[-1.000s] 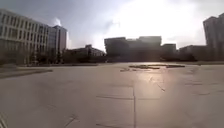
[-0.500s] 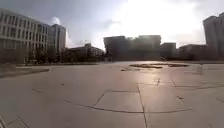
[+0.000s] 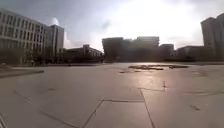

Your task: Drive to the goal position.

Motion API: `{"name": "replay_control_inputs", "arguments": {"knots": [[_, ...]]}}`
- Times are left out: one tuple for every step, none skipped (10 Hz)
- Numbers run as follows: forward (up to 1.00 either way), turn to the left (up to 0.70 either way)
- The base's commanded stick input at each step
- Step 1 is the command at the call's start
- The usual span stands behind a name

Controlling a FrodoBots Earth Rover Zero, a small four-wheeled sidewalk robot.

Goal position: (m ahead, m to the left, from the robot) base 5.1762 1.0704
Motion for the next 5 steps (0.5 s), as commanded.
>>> {"name": "replay_control_inputs", "arguments": {"knots": [[1.00,0.03],[1.00,0.03],[1.00,0.03],[1.00,0.03],[1.00,0.03]]}}
